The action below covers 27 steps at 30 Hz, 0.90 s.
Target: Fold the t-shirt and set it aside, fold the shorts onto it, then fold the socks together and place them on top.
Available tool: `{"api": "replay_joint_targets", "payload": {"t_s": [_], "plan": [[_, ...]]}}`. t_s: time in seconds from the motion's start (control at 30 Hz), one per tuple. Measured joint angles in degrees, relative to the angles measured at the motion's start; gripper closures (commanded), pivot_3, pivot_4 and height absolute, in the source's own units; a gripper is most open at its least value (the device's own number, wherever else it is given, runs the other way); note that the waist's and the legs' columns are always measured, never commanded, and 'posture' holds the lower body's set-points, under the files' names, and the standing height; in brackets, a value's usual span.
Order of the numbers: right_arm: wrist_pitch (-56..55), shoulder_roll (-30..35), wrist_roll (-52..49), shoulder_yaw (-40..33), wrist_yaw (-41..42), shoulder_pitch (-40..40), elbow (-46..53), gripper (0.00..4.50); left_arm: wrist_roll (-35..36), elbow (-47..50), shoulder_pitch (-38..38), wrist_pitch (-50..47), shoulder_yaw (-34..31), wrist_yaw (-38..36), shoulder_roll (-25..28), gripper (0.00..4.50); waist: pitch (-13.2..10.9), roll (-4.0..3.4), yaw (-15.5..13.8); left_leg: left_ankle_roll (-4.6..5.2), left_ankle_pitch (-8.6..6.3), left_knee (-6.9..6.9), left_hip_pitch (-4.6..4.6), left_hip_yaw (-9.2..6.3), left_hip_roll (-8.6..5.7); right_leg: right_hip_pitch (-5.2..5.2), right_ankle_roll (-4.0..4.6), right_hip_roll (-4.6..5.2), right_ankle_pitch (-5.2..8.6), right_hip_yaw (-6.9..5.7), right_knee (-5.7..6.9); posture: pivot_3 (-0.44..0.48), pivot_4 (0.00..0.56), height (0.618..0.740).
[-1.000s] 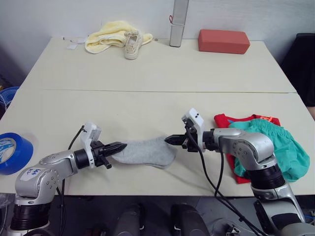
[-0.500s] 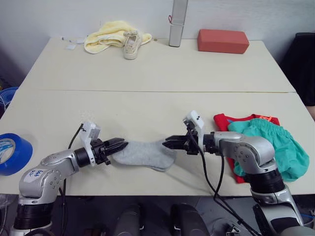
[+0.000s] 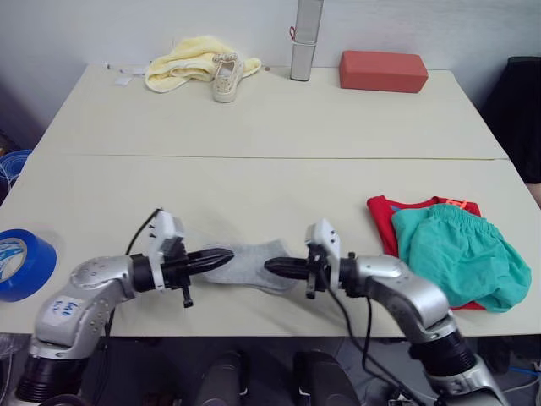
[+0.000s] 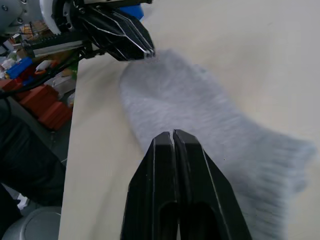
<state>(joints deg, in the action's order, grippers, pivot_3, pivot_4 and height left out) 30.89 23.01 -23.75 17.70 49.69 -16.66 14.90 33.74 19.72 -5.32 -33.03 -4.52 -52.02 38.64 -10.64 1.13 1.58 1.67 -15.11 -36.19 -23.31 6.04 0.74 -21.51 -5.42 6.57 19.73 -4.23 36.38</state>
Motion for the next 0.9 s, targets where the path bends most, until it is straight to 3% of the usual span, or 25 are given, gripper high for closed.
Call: {"api": "replay_joint_targets", "payload": {"t_s": [0.23,0.37,0.7,0.9], "plan": [[-8.9,-1.2,8.0,2.4,-2.2,2.2,-4.3,4.47,-9.0,-5.7,1.6,6.2,3.3,3.5,-1.3,4.50,0.0,0.00,0.0,-0.04,0.02,0.05,0.04,-0.04,0.02,-0.01,0.02,0.00,0.01,-0.02,-0.07,0.000,0.150,0.740],[-9.7,-0.8,8.4,1.8,-2.2,3.0,-4.5,4.47,-10.4,-8.3,1.0,9.1,2.9,5.9,-4.1,4.50,0.0,0.02,-0.1,-0.04,0.02,0.04,0.09,-0.08,0.02,0.05,0.02,0.02,0.01,-0.03,-0.04,0.000,0.150,0.740],[-9.7,5.3,3.9,-4.9,3.3,5.7,-4.3,4.47,-4.8,-11.1,0.8,8.1,-4.4,7.7,-6.7,4.50,0.0,0.07,-0.1,-0.03,0.02,0.02,0.12,-0.10,0.04,0.09,0.01,0.03,0.01,-0.07,-0.04,0.000,0.150,0.740],[-8.1,2.5,1.8,-5.7,3.3,2.4,-4.5,4.47,-1.9,-10.1,-1.5,4.8,-5.4,6.2,-6.6,4.50,0.0,0.07,0.0,-0.04,0.03,0.02,0.12,-0.10,0.03,0.06,0.01,0.02,0.01,-0.09,0.04,0.000,0.150,0.740]]}}
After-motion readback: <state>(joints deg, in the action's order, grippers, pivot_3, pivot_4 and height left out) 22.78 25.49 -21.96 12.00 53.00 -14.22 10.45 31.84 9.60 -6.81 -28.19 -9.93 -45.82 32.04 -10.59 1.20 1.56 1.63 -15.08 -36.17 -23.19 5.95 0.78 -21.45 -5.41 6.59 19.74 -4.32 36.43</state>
